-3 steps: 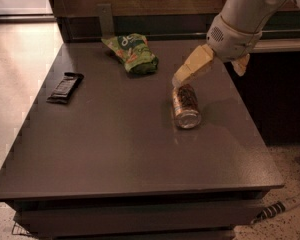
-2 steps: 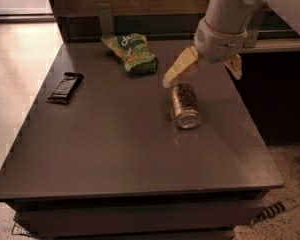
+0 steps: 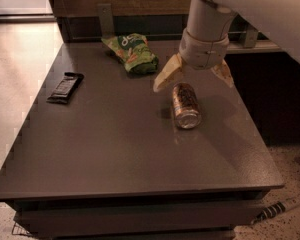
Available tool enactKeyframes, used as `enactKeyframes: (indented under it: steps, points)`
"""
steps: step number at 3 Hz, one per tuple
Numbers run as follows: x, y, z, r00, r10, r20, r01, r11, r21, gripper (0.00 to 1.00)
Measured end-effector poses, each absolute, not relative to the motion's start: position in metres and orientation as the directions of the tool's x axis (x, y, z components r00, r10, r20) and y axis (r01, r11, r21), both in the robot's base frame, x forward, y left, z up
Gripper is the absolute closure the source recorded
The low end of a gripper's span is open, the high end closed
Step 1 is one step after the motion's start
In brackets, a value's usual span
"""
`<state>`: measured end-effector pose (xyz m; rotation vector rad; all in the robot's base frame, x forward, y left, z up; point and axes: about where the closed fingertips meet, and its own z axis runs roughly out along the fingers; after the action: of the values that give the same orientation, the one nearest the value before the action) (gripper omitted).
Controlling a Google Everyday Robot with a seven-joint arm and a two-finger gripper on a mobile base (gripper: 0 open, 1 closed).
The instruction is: Place orange can upright
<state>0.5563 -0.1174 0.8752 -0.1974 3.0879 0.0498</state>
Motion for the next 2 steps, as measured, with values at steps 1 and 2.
enactKeyframes:
  steps: [1,2]
  points:
    - [0.555,-0.122,0.859,-0.994,-0.104,-0.034,-0.106,0.992,0.070,0.00]
    - [0.555,-0.123,0.847,-0.995,-0.096,-0.025,-0.098,0.990,0.097,0.00]
